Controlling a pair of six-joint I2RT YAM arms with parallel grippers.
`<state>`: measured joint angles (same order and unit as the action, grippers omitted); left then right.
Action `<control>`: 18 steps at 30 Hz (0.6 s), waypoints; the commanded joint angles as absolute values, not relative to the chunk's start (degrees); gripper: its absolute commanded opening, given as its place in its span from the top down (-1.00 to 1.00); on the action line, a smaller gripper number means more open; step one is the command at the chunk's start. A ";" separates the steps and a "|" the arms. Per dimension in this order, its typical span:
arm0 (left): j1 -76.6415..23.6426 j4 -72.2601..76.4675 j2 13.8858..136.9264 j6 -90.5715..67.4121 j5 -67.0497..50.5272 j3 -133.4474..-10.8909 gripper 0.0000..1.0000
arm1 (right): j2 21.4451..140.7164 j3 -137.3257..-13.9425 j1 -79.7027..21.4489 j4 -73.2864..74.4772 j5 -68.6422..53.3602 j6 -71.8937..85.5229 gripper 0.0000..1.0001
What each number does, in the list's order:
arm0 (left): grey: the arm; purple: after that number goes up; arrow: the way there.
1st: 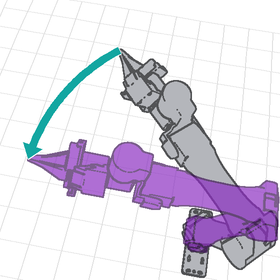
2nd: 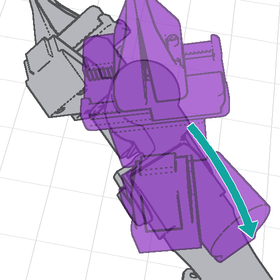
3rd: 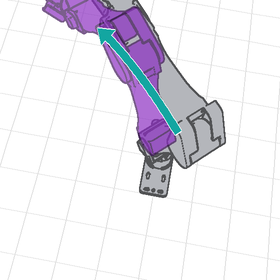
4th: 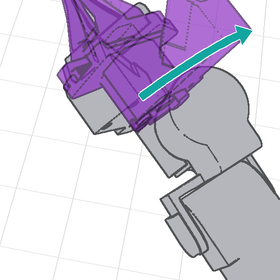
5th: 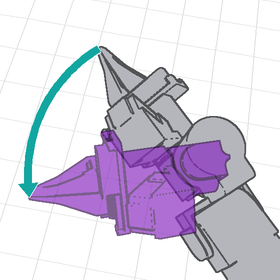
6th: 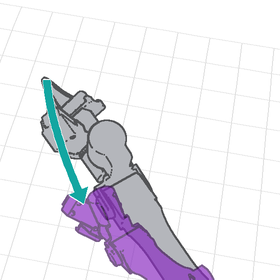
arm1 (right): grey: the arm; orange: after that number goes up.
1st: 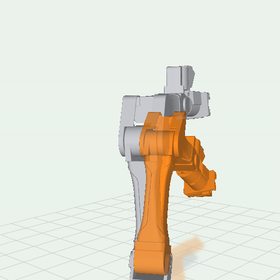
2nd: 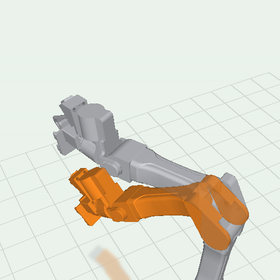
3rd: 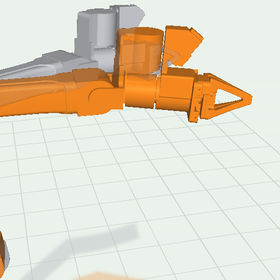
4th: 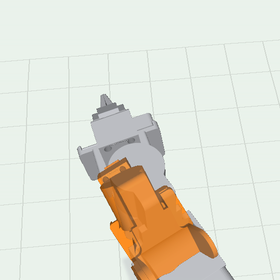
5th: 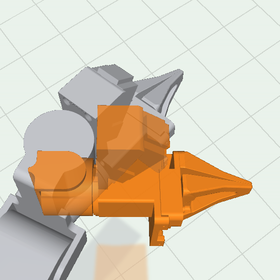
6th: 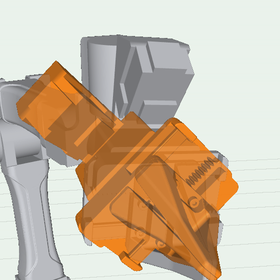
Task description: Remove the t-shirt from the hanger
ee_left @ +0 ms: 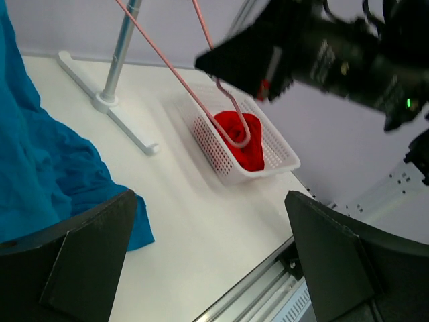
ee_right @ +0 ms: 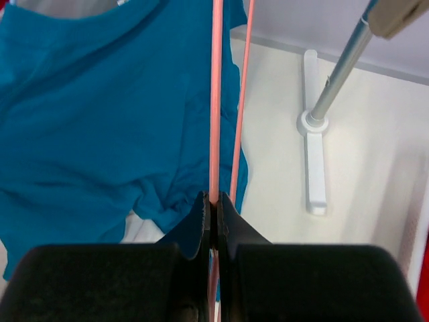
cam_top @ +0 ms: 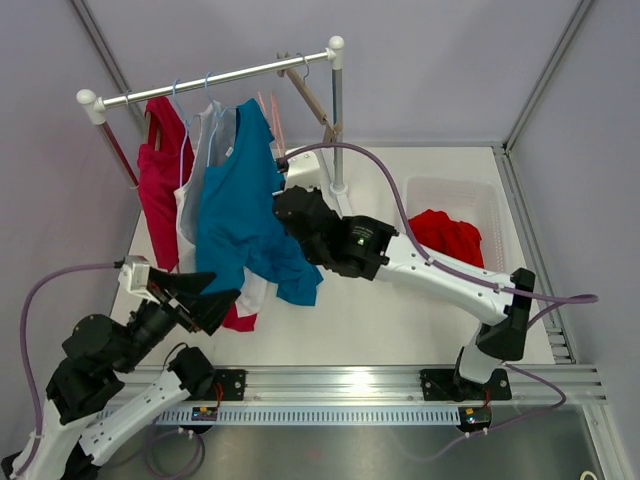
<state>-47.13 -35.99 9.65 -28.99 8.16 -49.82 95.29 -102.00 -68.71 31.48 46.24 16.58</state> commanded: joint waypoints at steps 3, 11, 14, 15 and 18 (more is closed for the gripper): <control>-47.20 -41.66 2.30 -29.44 -2.00 -42.37 -0.98 | 100.35 -110.12 -63.73 24.61 39.12 14.76 1.00; -47.20 -42.36 -4.66 -30.32 -1.58 -38.94 -0.98 | 110.29 -124.95 -58.71 27.15 34.02 14.06 1.00; -47.20 -42.28 -4.75 -30.32 -1.84 -38.85 -0.98 | 114.69 -130.75 -57.04 29.78 32.79 13.97 1.00; -47.20 -42.36 -4.92 -30.32 -1.67 -38.85 -0.98 | 116.35 -131.74 -56.61 30.23 32.78 13.97 1.00; -47.11 -42.28 -5.62 -30.41 -1.50 -38.76 -0.98 | 117.94 -133.59 -55.11 30.59 31.38 14.59 1.00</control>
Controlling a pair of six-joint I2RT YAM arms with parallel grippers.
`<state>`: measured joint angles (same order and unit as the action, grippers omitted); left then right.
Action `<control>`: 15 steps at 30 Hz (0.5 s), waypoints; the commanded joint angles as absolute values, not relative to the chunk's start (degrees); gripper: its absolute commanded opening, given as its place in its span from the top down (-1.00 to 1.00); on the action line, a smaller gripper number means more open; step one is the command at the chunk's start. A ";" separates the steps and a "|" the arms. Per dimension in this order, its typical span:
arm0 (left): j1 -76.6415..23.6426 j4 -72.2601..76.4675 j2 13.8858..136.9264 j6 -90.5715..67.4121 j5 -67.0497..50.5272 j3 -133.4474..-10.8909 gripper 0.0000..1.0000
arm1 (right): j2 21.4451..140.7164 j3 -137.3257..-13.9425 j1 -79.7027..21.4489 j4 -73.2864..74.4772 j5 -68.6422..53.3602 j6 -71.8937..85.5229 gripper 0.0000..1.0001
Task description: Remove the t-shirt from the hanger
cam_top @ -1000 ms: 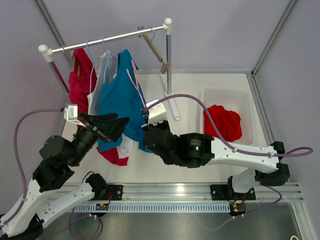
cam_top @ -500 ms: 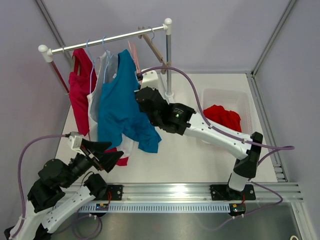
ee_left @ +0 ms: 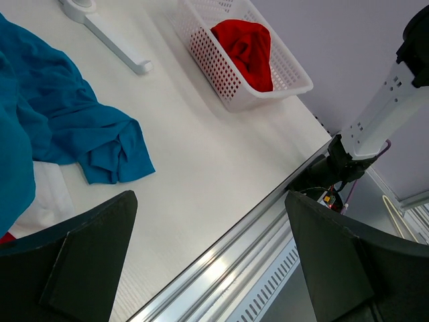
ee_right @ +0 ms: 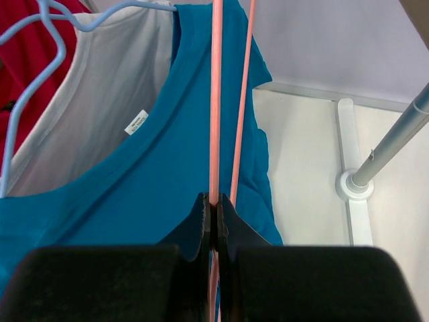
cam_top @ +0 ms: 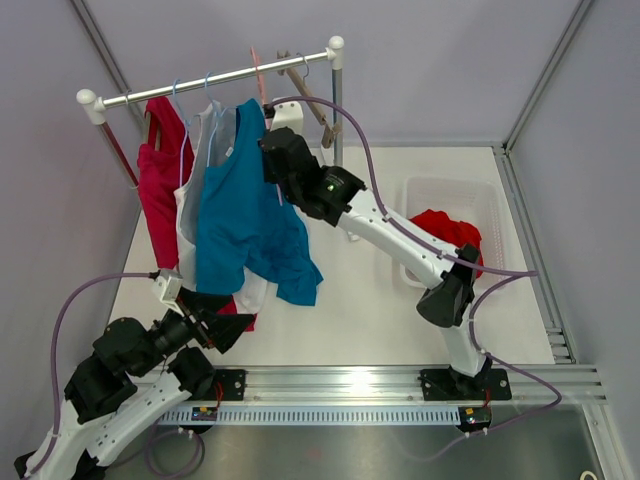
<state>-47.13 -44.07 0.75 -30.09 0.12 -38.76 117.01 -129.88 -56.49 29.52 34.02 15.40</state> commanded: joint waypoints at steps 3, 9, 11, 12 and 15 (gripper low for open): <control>-47.11 -42.36 -6.24 -30.41 -1.41 -38.67 -0.98 | 119.26 -134.82 -53.97 31.29 30.06 15.03 1.00; -46.93 -42.27 -6.15 -30.32 -1.32 -38.76 -0.98 | 119.88 -132.98 -53.26 30.59 29.71 15.29 1.00; -46.93 -42.19 -6.24 -30.32 -1.32 -38.85 -0.98 | 119.71 -132.28 -53.26 30.24 29.79 15.29 1.00; -46.93 -42.27 -6.15 -30.32 -1.32 -38.85 -0.98 | 119.62 -132.19 -53.17 30.50 29.79 15.38 1.00; -47.02 -42.19 -5.72 -30.15 -1.32 -39.11 -0.98 | 117.26 -129.39 -53.26 30.50 29.44 15.91 0.82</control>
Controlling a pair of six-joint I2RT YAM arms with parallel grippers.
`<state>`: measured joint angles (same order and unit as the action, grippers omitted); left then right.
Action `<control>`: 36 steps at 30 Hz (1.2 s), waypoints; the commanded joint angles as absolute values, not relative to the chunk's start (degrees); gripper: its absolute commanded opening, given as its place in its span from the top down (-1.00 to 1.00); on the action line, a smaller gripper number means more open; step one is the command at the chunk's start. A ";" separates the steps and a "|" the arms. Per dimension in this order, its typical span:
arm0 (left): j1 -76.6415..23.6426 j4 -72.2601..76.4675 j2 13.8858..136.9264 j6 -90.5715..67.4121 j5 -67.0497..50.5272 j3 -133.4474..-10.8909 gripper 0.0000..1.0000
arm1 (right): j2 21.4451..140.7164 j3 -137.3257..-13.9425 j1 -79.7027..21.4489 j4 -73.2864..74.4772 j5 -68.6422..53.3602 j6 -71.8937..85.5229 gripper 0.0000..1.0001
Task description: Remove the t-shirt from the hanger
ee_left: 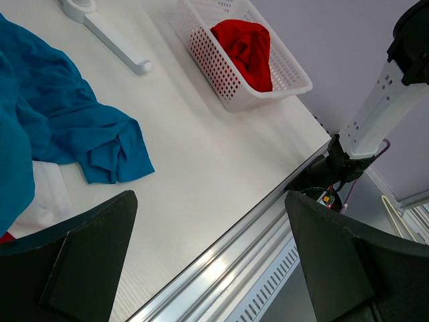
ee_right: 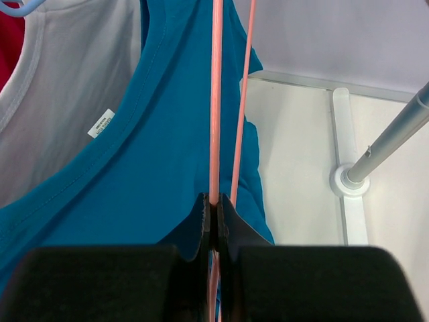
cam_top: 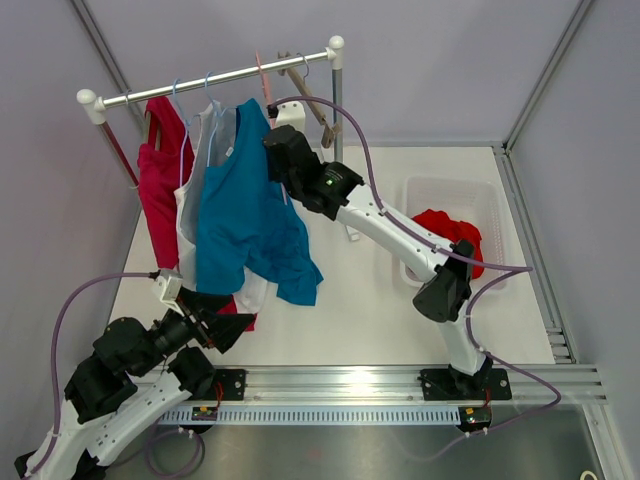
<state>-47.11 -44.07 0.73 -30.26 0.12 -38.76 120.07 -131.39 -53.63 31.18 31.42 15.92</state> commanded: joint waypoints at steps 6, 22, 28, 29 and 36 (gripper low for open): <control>-46.93 -42.01 -4.13 -29.53 -1.23 -39.90 -0.98 | 107.94 -121.12 -53.88 27.25 29.97 16.52 0.18; -46.93 -42.10 -2.37 -28.04 1.23 -42.80 -0.98 | 107.12 -125.57 -66.79 22.06 32.35 9.93 -0.41; -46.93 -42.27 -4.22 -28.83 0.44 -43.16 -0.98 | 120.22 -141.66 -67.67 24.43 26.81 8.88 -0.53; -46.93 -42.28 -4.39 -28.65 0.61 -42.89 -0.98 | 122.67 -142.81 -67.68 24.35 26.28 8.62 -0.56; -46.93 -42.36 -4.83 -29.00 0.35 -41.14 -0.98 | 128.49 -146.87 -67.67 25.58 30.03 8.62 -0.66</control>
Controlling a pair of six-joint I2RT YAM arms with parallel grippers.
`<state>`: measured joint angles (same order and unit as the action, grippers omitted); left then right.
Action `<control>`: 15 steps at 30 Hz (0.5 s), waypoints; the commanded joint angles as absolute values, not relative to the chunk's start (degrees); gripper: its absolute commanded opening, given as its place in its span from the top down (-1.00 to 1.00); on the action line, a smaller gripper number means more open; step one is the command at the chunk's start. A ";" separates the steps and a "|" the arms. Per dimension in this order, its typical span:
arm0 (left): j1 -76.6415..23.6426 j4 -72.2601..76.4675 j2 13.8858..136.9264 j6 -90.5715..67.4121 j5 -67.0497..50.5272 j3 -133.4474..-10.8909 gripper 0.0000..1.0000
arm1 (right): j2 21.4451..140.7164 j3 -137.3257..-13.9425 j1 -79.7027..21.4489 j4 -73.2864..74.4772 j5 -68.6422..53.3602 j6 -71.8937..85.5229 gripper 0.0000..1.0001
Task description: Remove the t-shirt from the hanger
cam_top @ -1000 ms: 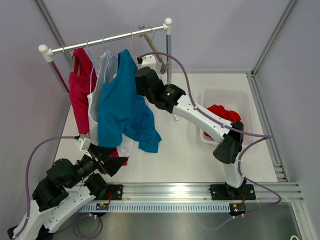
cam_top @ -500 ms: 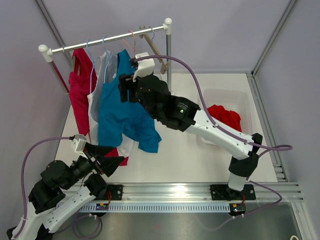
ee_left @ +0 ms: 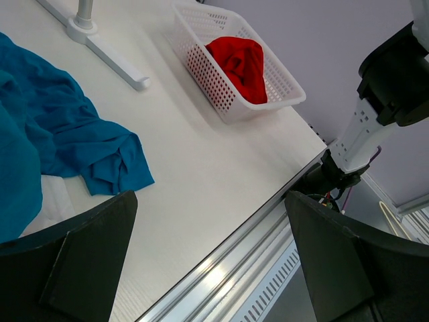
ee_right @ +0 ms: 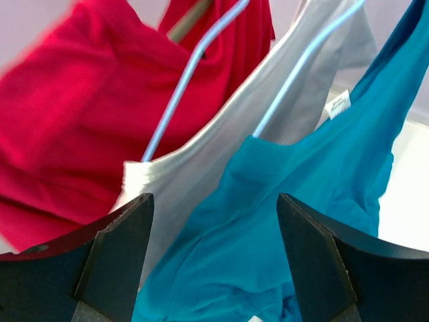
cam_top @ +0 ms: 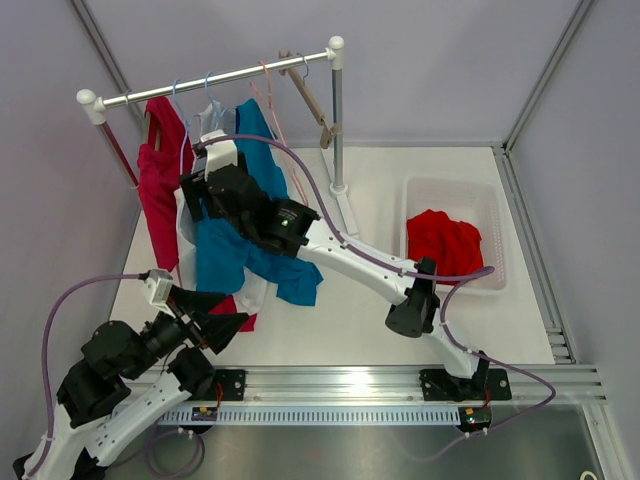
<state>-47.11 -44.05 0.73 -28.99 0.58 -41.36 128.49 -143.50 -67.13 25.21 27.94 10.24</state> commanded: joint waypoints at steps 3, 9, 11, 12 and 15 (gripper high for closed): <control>-47.02 -42.27 -5.18 -29.27 0.61 -40.87 -0.98 | 128.94 -144.85 -67.50 25.75 37.07 7.30 -0.59; -46.93 -42.19 -5.27 -29.27 0.88 -40.78 -0.98 | 123.58 -134.50 -67.50 20.58 43.42 5.54 -0.05; -46.93 -42.19 -5.19 -29.27 0.97 -40.78 -0.98 | 122.17 -133.07 -67.50 20.13 43.86 5.71 0.03; -46.93 -42.19 -5.10 -29.27 0.97 -40.78 -0.98 | 121.91 -132.37 -67.50 20.21 43.94 5.80 0.06; -46.93 -42.27 -5.01 -29.35 1.93 -40.96 -0.98 | 121.47 -130.97 -67.41 21.00 44.47 5.80 0.13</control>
